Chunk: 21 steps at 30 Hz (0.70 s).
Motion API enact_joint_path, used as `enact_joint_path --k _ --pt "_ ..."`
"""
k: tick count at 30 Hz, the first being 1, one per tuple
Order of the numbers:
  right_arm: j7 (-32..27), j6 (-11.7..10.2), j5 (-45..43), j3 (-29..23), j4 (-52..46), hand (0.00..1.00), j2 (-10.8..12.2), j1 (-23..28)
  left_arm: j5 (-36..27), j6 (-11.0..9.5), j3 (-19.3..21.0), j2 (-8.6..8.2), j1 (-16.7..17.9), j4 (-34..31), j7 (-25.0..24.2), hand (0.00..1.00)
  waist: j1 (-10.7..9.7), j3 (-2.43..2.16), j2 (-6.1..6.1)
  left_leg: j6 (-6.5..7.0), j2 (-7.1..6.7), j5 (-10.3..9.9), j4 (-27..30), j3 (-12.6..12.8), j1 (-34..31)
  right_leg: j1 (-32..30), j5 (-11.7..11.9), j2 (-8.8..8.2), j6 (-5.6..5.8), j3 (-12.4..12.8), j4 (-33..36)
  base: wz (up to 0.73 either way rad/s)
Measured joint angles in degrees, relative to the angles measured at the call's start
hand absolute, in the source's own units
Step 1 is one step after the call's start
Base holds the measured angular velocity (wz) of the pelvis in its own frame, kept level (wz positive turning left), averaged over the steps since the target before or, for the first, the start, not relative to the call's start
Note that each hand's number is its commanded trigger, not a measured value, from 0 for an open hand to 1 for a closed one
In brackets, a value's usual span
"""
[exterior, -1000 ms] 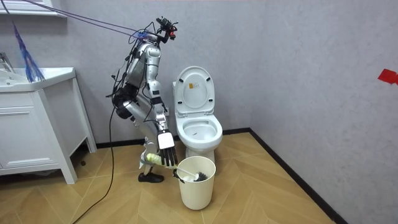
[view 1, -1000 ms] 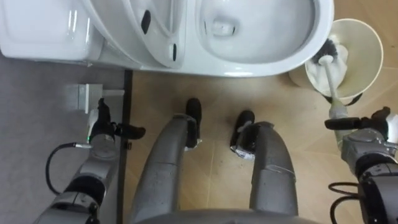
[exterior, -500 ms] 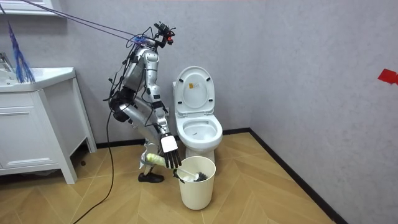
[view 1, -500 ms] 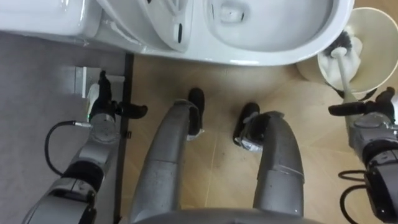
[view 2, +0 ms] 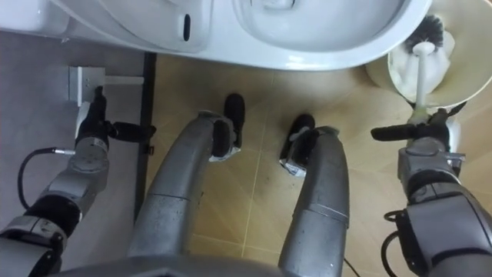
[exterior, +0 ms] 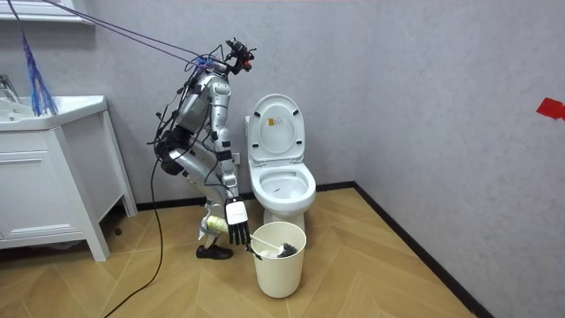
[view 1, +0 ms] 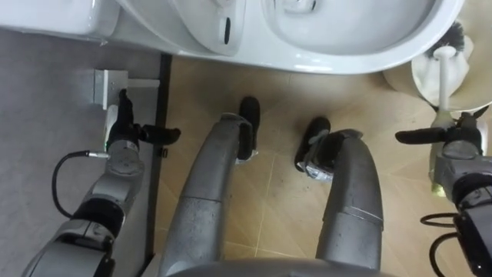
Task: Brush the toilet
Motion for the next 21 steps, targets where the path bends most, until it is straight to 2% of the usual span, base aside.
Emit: enact_joint_path --k 6,9,10,11,16,21 --pt "2.58 0.25 0.03 0.21 2.21 0.00 -0.45 0.10 0.00 0.12 -0.20 0.21 0.38 -0.36 -0.05 0.00 0.06 -0.03 0.00 0.03 -0.04 0.01 0.15 -0.09 0.01 0.24 0.01 -0.03 0.01 -0.23 0.00 0.00" --pt "3.27 1.36 0.00 0.32 2.81 0.00 -0.46 0.97 0.00 0.22 -0.20 0.33 0.77 -0.36 -0.19 0.00 0.06 -0.05 0.02 0.03 -0.08 0.02 0.18 -0.04 0.05 0.43 0.01 -0.11 0.00 -0.71 0.00 0.00" --pt "3.66 1.40 -0.06 0.32 3.06 0.72 -0.46 1.33 0.01 0.30 -0.20 0.33 0.98 -0.36 -0.23 0.00 0.04 -0.05 0.02 0.03 -0.06 0.02 0.19 -0.03 0.11 0.51 0.02 -0.13 -0.02 -0.78 -0.01 0.00" --pt "3.82 1.41 -0.11 0.33 3.24 1.00 -0.46 1.47 0.01 0.40 -0.20 0.32 1.08 -0.35 -0.28 0.00 0.04 -0.06 0.03 0.03 -0.07 0.02 0.20 -0.13 0.16 0.58 0.03 -0.14 -0.03 -0.86 -0.04 0.00" --pt "4.79 2.50 -0.35 0.39 4.13 1.00 -0.53 2.12 -0.70 1.19 -0.29 0.40 1.37 -0.15 -0.70 0.00 -0.02 -0.11 0.04 0.03 -0.08 0.01 0.30 -0.31 0.63 1.29 0.05 -0.14 -0.06 -1.05 -0.23 -0.01" --pt "6.38 2.99 -0.53 2.42 4.20 1.00 -1.00 2.15 -1.03 1.73 -1.89 1.39 2.13 -0.30 -1.39 0.00 0.00 -0.12 0.06 0.03 -0.07 0.02 0.25 -0.24 1.23 1.80 0.13 -0.15 -0.10 -0.99 -0.23 -0.01"
